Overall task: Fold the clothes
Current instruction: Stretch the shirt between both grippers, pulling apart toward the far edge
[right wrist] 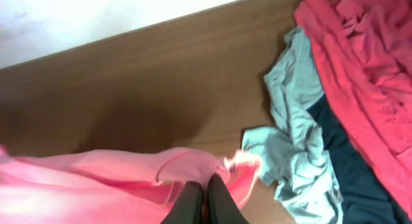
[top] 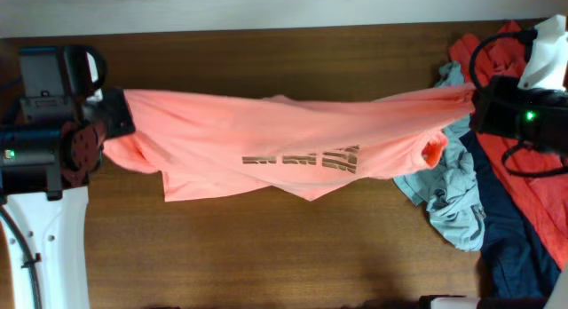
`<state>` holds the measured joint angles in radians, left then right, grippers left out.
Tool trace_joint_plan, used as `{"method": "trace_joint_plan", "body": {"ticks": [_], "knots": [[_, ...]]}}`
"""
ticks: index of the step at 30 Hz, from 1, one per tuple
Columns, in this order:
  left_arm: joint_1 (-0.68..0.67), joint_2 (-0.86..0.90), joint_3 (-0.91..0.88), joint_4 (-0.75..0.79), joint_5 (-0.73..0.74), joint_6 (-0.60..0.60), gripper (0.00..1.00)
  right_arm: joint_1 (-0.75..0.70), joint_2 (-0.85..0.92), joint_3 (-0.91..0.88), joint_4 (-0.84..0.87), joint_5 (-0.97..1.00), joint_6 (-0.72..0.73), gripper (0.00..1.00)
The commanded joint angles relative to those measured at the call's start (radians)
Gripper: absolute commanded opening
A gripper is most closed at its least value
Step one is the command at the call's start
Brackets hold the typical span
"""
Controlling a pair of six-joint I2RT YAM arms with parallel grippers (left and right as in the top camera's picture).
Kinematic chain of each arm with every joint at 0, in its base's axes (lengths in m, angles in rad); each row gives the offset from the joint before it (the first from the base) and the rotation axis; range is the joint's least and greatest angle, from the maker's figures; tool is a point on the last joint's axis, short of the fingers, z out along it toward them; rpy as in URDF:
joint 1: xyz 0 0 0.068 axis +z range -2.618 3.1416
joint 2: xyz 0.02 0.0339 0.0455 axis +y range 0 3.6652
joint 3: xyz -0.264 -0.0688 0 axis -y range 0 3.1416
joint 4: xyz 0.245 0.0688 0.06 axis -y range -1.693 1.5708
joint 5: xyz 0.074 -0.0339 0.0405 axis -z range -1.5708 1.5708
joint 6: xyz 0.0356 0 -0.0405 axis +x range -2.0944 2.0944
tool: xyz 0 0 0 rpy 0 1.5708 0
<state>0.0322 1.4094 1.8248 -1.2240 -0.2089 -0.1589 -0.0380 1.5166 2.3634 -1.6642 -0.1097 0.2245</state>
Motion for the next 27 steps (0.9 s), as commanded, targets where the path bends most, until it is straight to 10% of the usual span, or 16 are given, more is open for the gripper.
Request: {"method": "trace_joint_plan", "body": {"ticks": [1,27], "knots": [[0.008,0.018,0.015,0.181,-0.015,-0.008,0.01,-0.008,0.068,0.002,0.054,0.06,-0.034,0.04],[0.008,0.275,0.015,0.82,0.083,0.127,0.0,-0.008,0.311,0.002,0.46,0.039,-0.15,0.04]]}}
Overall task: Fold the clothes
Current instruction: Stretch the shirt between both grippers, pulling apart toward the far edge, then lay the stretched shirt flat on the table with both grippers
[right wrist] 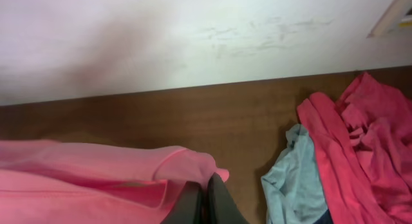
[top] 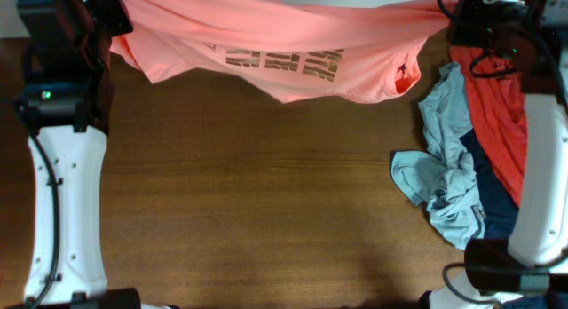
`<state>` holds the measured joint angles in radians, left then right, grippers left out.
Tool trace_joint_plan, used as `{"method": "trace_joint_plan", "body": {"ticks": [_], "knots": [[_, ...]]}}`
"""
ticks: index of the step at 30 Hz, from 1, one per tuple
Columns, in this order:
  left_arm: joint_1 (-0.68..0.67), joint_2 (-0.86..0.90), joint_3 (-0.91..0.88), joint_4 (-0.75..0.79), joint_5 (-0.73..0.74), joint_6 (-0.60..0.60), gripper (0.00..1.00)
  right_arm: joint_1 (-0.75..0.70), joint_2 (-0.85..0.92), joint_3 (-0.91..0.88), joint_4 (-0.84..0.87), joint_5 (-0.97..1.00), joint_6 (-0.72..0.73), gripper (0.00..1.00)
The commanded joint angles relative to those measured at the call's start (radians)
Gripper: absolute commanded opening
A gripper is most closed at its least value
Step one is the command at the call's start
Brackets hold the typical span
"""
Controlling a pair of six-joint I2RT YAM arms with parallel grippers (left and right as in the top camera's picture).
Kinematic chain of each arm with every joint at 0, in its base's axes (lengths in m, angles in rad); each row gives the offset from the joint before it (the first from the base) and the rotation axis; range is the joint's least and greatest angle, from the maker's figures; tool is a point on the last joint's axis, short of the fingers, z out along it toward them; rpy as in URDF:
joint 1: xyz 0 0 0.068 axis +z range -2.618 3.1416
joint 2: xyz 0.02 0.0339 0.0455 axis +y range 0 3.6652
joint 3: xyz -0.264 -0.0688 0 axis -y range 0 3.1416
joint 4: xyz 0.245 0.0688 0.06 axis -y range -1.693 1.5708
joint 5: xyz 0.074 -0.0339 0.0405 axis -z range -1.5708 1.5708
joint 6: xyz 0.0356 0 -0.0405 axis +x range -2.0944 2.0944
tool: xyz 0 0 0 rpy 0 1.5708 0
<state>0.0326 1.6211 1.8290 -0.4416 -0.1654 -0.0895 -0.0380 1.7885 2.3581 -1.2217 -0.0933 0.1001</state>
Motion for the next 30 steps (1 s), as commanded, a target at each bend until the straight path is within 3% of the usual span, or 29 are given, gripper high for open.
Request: {"method": "trace_joint_plan", "body": {"ticks": [1,10,22,30], "knots": [[0.008,0.084,0.011,0.051,0.05,0.065,0.0,-0.008,0.052,0.007,0.023,0.023,-0.026,0.04],[0.008,0.215,0.011,0.11,0.073,0.064,0.0,-0.008,0.148,0.008,0.06,0.019,-0.026,0.04],[-0.022,0.06,0.012,-0.066,0.072,0.064,0.0,-0.009,0.069,0.01,-0.033,-0.03,-0.026,0.04],[-0.017,0.092,0.012,0.033,0.072,0.065,0.0,-0.01,0.098,0.009,0.065,-0.026,-0.026,0.04]]}}
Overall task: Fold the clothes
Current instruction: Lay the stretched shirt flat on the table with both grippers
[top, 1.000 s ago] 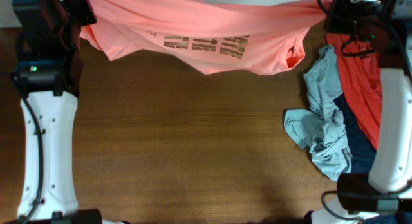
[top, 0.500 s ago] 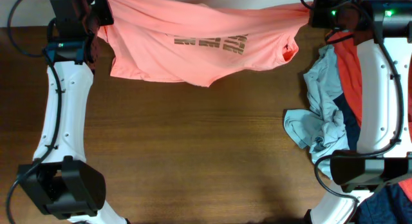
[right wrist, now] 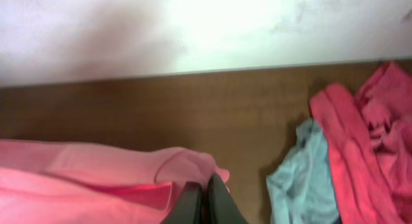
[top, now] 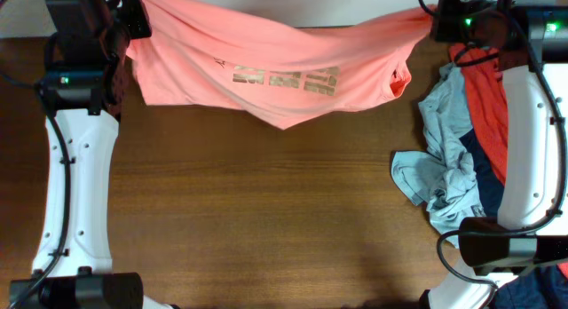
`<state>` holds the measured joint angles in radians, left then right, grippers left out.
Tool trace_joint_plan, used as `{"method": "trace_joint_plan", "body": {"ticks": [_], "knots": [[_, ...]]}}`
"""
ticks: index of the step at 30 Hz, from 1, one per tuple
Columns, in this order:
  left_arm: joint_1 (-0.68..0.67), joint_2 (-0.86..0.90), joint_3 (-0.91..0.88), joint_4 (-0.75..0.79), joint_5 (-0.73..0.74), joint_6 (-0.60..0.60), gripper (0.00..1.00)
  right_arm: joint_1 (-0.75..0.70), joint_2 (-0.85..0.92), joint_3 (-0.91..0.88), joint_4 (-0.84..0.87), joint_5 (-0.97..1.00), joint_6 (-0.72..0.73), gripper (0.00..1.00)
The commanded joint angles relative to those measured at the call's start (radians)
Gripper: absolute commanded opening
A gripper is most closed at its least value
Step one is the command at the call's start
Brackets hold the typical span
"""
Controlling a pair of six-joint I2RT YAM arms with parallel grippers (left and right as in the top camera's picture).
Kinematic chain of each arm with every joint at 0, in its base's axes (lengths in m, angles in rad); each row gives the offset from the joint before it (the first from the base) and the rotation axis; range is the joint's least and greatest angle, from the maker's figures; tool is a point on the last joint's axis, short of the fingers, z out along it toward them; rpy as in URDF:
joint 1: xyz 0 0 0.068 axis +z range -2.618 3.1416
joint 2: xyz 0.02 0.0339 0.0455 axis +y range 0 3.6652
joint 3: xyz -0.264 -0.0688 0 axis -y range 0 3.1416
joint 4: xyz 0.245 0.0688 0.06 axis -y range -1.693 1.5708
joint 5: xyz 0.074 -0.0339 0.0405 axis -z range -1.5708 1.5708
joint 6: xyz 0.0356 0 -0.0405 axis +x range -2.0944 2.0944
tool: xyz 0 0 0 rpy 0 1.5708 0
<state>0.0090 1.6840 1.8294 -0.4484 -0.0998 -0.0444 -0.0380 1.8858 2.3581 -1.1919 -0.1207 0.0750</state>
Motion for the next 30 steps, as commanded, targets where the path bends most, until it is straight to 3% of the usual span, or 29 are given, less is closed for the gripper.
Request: {"method": "trace_joint_plan", "body": {"ticks": [1,10,14,17,22,30], "knots": [[0.007,0.043,0.011,0.068,0.006,0.019,0.0,-0.01,0.007,0.009,0.055,0.001,-0.001,0.04],[0.007,0.191,0.011,0.397,0.064,0.02,0.0,-0.009,0.052,0.009,0.317,-0.003,-0.001,0.04],[0.007,0.199,0.011,0.435,0.111,0.019,0.0,-0.009,0.052,0.009,0.349,-0.004,0.0,0.04],[0.005,0.199,0.011,0.351,0.113,0.019,0.0,-0.009,0.055,0.008,0.285,-0.019,0.0,0.04],[0.0,0.199,0.011,-0.04,0.113,0.019,0.01,-0.009,0.075,0.007,0.015,-0.027,0.008,0.04],[0.0,0.185,0.011,-0.412,0.113,0.018,0.01,-0.009,0.102,0.007,-0.241,-0.029,0.007,0.04]]}}
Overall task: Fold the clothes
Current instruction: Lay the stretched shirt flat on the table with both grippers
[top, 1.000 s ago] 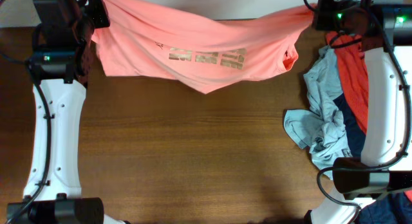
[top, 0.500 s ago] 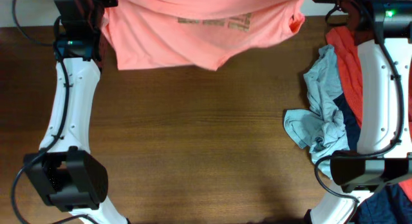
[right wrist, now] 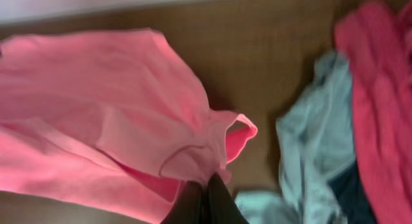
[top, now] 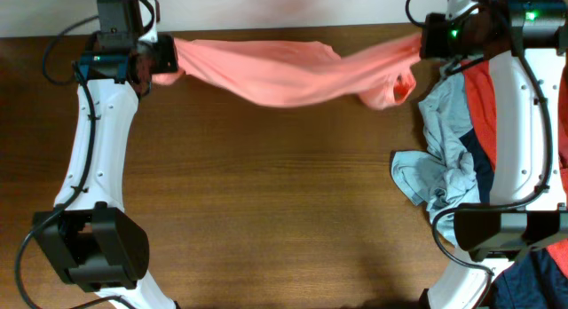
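The coral pink T-shirt point(top: 284, 74) hangs stretched between both arms at the far edge of the table, bunched into a sagging band. My left gripper point(top: 162, 59) is shut on its left end. My right gripper point(top: 424, 41) is shut on its right end, near a sleeve opening point(top: 401, 85). In the right wrist view the pink T-shirt point(right wrist: 122, 127) spreads out from my right gripper point(right wrist: 207, 180), whose dark fingers point(right wrist: 219, 201) pinch the fabric next to the sleeve opening point(right wrist: 235, 134).
A pile of clothes lies at the right: a light blue garment point(top: 448, 167), a red garment point(top: 488, 114) and a dark navy one point(top: 497, 216). The brown wooden table point(top: 266, 211) stretches in front. The white wall runs behind the far edge.
The shirt hung spread with its print showing; now it is a narrow sagging band lower at the far edge, print out of sight. Both grippers still hold their ends.
The shirt was held stretched across the table's middle, print showing. Then both grippers held it raised toward the far wall. It then hung spread a little nearer, and now droops as a bunched band along the far edge.
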`<state>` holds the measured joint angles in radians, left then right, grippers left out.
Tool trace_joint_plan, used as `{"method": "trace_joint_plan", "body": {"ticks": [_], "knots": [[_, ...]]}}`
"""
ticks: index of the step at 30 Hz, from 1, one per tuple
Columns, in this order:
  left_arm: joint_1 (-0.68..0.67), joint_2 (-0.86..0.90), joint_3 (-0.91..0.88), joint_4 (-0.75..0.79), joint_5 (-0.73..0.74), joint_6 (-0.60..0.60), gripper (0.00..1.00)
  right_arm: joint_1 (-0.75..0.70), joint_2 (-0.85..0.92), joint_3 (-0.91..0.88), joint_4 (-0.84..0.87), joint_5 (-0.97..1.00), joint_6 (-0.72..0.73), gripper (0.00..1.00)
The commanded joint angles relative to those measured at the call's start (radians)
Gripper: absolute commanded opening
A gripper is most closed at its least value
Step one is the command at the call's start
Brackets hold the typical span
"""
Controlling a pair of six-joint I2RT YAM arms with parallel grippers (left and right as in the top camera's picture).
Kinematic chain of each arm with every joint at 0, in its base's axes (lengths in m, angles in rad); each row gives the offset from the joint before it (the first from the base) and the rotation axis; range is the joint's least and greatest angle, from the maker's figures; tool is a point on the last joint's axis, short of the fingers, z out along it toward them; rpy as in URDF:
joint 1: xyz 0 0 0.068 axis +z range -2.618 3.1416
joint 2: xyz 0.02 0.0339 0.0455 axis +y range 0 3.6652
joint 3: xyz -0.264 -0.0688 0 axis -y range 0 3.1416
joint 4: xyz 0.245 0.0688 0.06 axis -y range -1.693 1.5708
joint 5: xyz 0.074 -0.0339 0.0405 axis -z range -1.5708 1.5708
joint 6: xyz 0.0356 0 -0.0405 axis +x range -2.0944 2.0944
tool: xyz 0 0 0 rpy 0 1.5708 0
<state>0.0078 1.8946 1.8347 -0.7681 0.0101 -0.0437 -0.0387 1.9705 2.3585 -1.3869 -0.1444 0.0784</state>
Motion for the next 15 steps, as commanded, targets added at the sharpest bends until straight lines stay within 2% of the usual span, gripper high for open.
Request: {"method": "trace_joint_plan", "body": {"ticks": [1,2,4,10,15], "knots": [[0.001,-0.025,0.006,-0.144,0.003,0.018,0.01,-0.008,0.019,0.007,-0.065,-0.005,0.003,0.04],[0.001,-0.025,0.006,-0.194,0.003,0.018,0.01,-0.008,0.023,0.007,-0.083,-0.004,0.003,0.04],[0.002,-0.025,0.006,-0.283,0.002,0.018,0.09,-0.008,0.026,0.007,-0.105,-0.002,-0.005,0.04],[0.002,-0.024,0.005,-0.479,-0.063,0.019,0.38,-0.008,0.032,0.007,-0.141,-0.002,-0.023,0.04],[0.002,-0.024,0.005,-0.546,-0.087,0.018,0.42,-0.008,0.032,0.007,-0.149,-0.002,-0.023,0.04]]}}
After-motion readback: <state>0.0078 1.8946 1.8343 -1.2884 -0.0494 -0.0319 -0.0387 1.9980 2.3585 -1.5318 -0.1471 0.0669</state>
